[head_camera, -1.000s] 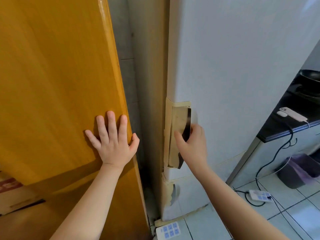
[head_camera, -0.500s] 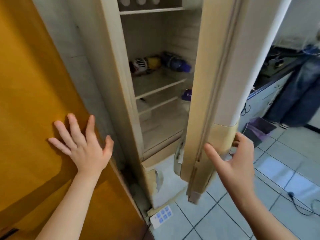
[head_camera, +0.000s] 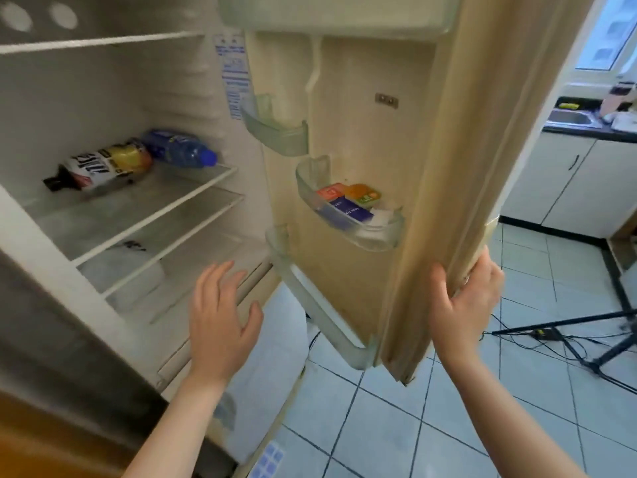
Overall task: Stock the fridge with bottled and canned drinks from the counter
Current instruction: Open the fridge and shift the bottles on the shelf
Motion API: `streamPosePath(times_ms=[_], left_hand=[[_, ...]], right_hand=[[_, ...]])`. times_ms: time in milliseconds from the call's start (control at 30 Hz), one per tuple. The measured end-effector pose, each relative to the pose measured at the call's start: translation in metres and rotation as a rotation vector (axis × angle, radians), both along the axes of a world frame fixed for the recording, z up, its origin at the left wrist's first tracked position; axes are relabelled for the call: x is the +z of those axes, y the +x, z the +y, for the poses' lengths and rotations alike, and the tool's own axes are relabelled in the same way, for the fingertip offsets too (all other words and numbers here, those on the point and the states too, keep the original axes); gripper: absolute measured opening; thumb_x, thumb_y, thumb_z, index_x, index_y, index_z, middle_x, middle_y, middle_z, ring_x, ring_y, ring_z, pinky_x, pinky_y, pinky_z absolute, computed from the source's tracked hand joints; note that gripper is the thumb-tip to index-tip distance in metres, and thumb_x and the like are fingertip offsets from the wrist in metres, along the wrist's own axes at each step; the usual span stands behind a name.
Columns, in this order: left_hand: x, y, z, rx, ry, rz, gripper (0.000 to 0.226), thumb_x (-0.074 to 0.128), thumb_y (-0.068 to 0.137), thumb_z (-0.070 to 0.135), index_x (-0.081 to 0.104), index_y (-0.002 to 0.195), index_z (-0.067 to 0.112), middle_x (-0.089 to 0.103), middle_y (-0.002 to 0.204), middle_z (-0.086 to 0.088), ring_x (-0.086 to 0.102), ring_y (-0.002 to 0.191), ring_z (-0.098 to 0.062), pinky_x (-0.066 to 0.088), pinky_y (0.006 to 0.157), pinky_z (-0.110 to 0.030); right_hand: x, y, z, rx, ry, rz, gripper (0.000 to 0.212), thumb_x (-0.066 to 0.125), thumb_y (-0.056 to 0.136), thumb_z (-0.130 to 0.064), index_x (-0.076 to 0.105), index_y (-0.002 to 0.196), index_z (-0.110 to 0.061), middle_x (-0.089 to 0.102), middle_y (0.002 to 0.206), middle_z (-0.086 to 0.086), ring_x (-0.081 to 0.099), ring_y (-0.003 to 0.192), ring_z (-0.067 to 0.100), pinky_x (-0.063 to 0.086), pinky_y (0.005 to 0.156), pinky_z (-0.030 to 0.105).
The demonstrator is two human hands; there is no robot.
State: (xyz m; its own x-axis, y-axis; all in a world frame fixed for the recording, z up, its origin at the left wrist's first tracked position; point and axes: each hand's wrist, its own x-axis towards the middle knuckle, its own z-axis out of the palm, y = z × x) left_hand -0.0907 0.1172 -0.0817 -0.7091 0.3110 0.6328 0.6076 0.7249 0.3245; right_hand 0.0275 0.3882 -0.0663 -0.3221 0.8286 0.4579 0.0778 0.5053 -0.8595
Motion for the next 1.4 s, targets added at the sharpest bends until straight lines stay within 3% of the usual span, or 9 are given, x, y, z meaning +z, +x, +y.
streamPosePath(times_ms=[167,300,467,600,767,933,1100,1267,1400], left_hand=[[0.011,-0.012,0.059,-0.084,0.026,-0.022,0.044,0.045,0.082,0.027,0.055,0.117,0.002,0.051,0.126,-0.013,0.044,0.118,-0.029,0.036,0.101,-0.04],[0.011,-0.03,0.1,-0.087,0.025,-0.069,0.05,0.044,0.081,0.032,0.054,0.12,0.003,0.052,0.129,-0.011,0.042,0.117,-0.023,0.029,0.101,-0.028],[0.011,-0.064,0.146,-0.022,0.042,-0.063,0.049,0.046,0.079,0.03,0.055,0.119,0.003,0.052,0.126,-0.012,0.045,0.116,-0.025,0.03,0.1,-0.029],[0.022,-0.1,0.186,0.039,0.072,-0.06,0.052,0.044,0.079,0.031,0.053,0.122,0.003,0.049,0.13,-0.014,0.041,0.12,-0.025,0.03,0.101,-0.03],[0.045,-0.15,0.23,0.116,0.136,0.022,0.059,0.053,0.076,0.024,0.047,0.129,-0.001,0.04,0.141,-0.023,0.034,0.129,-0.033,0.025,0.107,-0.034],[0.061,-0.185,0.255,0.222,0.216,0.122,0.072,0.059,0.079,0.02,0.033,0.144,0.001,0.018,0.153,-0.026,0.021,0.141,-0.038,0.019,0.114,-0.041],[0.062,-0.203,0.277,0.245,0.127,0.101,0.081,0.068,0.082,0.014,0.023,0.15,0.013,0.007,0.157,-0.021,0.013,0.145,-0.036,0.015,0.113,-0.044],[0.063,-0.211,0.292,0.266,0.11,0.067,0.085,0.068,0.083,0.02,0.017,0.151,0.019,0.005,0.159,-0.015,0.016,0.144,-0.034,0.019,0.109,-0.039],[0.066,-0.214,0.297,0.253,0.091,0.103,0.083,0.071,0.08,0.02,0.025,0.149,0.017,0.013,0.156,-0.019,0.026,0.14,-0.038,0.027,0.106,-0.042]], right_hand=[[0.006,-0.014,0.066,-0.026,0.019,0.074,0.039,0.043,0.083,-0.041,0.048,0.114,-0.018,0.053,0.103,-0.006,0.045,0.096,0.003,0.043,0.078,0.032],[0.01,-0.033,0.105,-0.115,-0.052,0.19,0.053,0.046,0.085,-0.03,0.039,0.131,-0.005,0.044,0.128,0.002,0.044,0.117,0.021,0.041,0.096,0.046],[0.037,-0.073,0.138,-0.044,0.64,0.274,0.034,0.056,0.078,-0.009,0.052,0.111,-0.005,0.05,0.123,0.014,0.044,0.117,0.029,0.029,0.104,0.03],[0.047,-0.122,0.162,-0.093,0.86,0.106,0.022,0.063,0.075,-0.015,0.065,0.097,-0.012,0.062,0.112,0.009,0.048,0.112,0.026,0.034,0.096,0.043],[0.041,-0.165,0.215,-0.08,0.815,0.149,0.022,0.061,0.079,-0.017,0.061,0.1,-0.011,0.06,0.107,0.013,0.043,0.119,0.032,0.035,0.101,0.051],[0.036,-0.205,0.263,0.021,0.747,0.205,0.024,0.056,0.082,-0.017,0.06,0.103,-0.006,0.058,0.11,0.014,0.038,0.127,0.033,0.024,0.111,0.033],[0.032,-0.244,0.298,0.043,0.723,0.173,0.028,0.055,0.084,-0.023,0.053,0.109,-0.011,0.052,0.124,0.016,0.029,0.136,0.033,0.019,0.114,0.031],[0.03,-0.273,0.312,-0.052,0.631,0.12,0.029,0.056,0.084,-0.027,0.058,0.111,-0.018,0.036,0.134,0.009,0.028,0.129,0.031,0.028,0.106,0.042],[0.031,-0.292,0.321,-0.032,0.608,0.051,0.033,0.053,0.084,-0.028,0.057,0.115,-0.016,0.039,0.132,0.012,0.033,0.121,0.031,0.036,0.093,0.043]])
